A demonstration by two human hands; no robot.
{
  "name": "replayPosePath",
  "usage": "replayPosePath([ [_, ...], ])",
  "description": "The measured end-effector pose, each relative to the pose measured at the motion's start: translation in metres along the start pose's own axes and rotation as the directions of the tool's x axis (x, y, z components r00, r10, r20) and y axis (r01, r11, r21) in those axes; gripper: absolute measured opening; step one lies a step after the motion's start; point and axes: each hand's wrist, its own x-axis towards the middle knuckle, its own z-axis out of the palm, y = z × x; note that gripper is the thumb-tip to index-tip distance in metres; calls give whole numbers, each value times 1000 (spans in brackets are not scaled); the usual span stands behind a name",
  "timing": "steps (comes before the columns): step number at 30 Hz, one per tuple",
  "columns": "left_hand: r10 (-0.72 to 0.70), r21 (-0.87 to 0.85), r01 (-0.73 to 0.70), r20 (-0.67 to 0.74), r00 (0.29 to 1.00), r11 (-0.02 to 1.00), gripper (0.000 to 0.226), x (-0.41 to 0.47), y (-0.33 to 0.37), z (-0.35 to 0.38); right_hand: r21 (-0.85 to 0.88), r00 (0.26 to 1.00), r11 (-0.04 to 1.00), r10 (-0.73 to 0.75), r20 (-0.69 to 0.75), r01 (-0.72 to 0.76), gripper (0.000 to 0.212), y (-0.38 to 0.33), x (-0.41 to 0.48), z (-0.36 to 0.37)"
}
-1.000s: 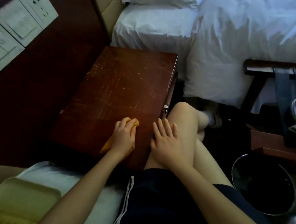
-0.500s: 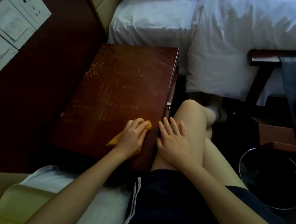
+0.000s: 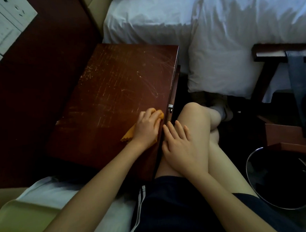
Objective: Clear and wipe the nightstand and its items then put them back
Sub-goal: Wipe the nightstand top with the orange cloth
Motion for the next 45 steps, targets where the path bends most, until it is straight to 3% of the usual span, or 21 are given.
replayPosePath([
  [5, 140, 0, -140, 69, 988, 990, 30, -48, -15, -15, -61, 999, 997, 35, -35, -37, 52, 1, 0, -1],
  [16, 2, -9, -2, -28, 1000, 1000, 30, 24, 13, 13, -24, 998, 998, 52, -39, -53, 46, 4, -2, -1],
  [20, 77, -3, -77, -6, 997, 997, 29, -10, 9, 3, -16, 996, 999, 50, -69, -51, 45, 2, 0, -3],
  [24, 94, 13, -94, 38, 995, 995, 29, -65, -3, -9, -27, 1000, 999, 22, -9, -22, 48, 2, 2, 0],
  [30, -63, 89, 64, -19, 998, 994, 28, -87, -40, -28, -19, 994, 998, -66, 88, 68, 50, 2, 1, 5],
  [34, -299, 62, 307, -114, 947, 950, 31, -66, -54, -30, -17, 986, 994, -106, 130, 109, 50, -1, 2, 5],
  [37, -353, 55, 365, -157, 922, 929, 31, -45, -46, -25, -32, 980, 988, -145, 135, 151, 49, -7, 4, 3],
  [45, -113, 42, 114, -24, 993, 993, 30, -72, -38, -27, -96, 982, 979, -172, 77, 179, 49, -16, 9, -1],
])
